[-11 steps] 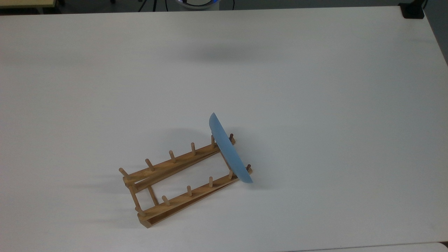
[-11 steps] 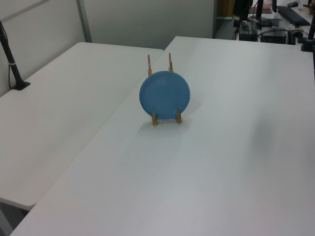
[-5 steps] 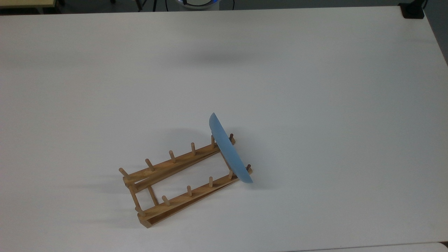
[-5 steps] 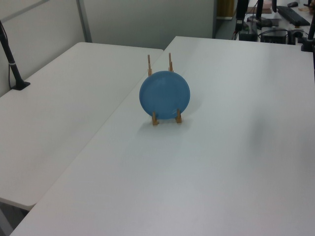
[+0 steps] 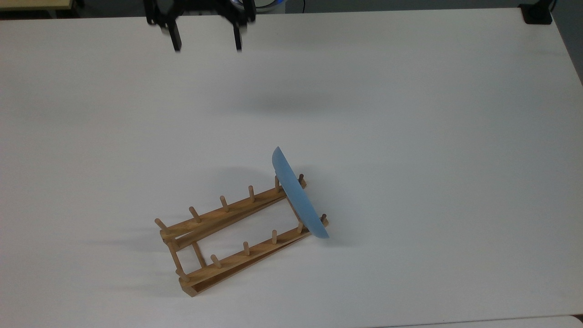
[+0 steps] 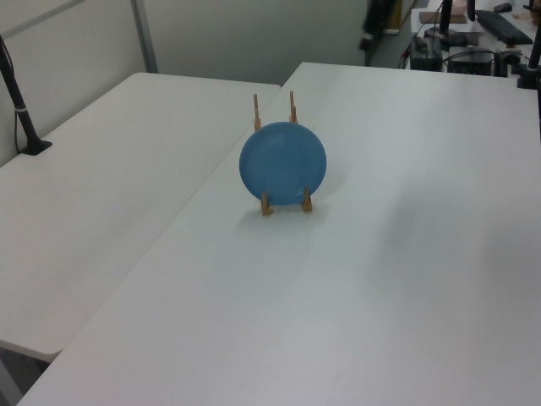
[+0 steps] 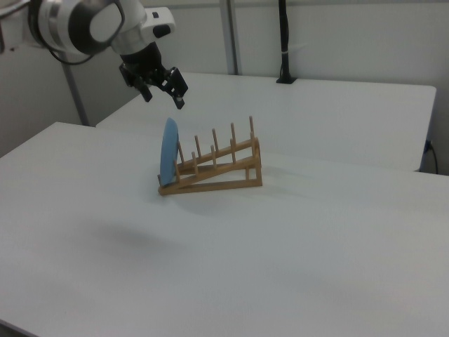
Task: Pick plate from plate rack
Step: 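Move the gripper down to the rim of the blue plate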
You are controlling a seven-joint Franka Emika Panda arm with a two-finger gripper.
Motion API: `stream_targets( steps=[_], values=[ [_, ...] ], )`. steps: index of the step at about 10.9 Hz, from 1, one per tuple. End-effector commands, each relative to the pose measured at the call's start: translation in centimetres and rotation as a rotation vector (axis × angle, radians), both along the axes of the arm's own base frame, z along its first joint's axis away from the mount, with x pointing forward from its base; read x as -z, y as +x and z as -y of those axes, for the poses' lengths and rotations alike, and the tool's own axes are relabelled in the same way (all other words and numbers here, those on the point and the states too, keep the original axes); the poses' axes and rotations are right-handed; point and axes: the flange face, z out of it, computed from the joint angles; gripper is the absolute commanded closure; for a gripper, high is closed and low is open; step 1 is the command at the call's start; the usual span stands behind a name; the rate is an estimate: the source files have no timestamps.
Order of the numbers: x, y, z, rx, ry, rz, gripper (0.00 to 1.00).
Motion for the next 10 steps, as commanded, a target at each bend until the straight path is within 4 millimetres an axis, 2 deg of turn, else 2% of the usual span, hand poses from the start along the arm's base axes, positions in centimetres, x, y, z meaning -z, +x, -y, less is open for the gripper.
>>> stream_targets(
  steps=[1,4,6,7,9,10],
  values=[
    [3.4,3.9,-3.8,0.048,-0.051,0.124,0.0],
    [4.2,4.7,-7.8,-0.015,-0.07,0.186,0.0],
    [5.8,5.5,-9.5,-0.014,-0.142,0.213,0.05],
    [7.7,6.2,-11.3,-0.011,-0.184,0.223,0.08],
    [10.8,7.3,-12.3,0.035,-0.244,0.244,0.11],
    [11.9,7.4,-13.5,0.036,-0.258,0.244,0.13]
  ],
)
